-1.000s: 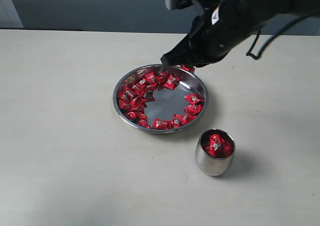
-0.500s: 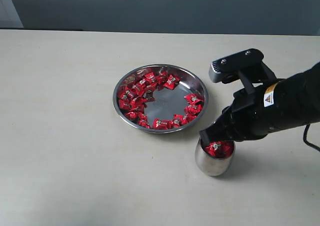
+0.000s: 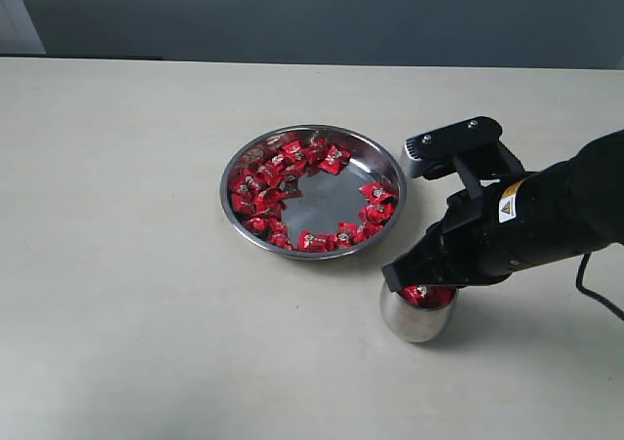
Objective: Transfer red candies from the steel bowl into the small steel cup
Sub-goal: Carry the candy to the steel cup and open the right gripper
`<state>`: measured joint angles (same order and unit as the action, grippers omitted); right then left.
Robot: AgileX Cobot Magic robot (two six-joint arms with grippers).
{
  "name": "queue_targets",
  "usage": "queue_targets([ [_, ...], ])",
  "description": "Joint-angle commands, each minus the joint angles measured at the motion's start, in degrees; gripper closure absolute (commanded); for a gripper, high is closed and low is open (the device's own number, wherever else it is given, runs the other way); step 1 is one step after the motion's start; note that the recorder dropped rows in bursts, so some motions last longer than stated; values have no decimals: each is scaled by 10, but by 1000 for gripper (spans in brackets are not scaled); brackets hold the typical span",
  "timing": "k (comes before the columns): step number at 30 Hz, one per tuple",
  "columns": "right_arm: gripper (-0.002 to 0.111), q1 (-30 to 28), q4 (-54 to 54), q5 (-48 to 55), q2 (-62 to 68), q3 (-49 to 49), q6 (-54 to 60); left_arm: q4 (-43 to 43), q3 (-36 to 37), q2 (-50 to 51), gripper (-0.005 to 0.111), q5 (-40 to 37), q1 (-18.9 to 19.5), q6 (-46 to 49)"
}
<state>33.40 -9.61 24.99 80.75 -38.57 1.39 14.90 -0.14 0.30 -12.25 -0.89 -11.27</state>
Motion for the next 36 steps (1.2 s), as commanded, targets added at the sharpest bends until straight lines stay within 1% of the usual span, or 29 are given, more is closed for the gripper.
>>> queue_targets([
  [1, 109, 0, -8, -15, 11, 2, 1, -2, 1, -3, 106, 3, -4, -2],
  [13, 108, 0, -11, -2, 11, 2, 18, -2, 1, -3, 106, 3, -4, -2],
  [15, 104, 0, -11, 3, 11, 2, 21, -2, 1, -3, 106, 3, -4, -2],
  [18, 91, 0, -11, 4, 11, 2, 31, -2, 1, -3, 106, 3, -4, -2],
  [20, 86, 0, -11, 4, 11, 2, 31, -2, 1, -3, 106, 3, -4, -2],
  [21, 85, 0, -11, 4, 11, 2, 31, -2, 1, -3, 106, 3, -4, -2],
  [27, 85, 0, -10, 0, 7, 0, 31, -2, 1, -3, 106, 3, -4, -2],
  [36, 85, 0, -6, 1, -37, 0, 31, -2, 1, -3, 106, 3, -4, -2],
])
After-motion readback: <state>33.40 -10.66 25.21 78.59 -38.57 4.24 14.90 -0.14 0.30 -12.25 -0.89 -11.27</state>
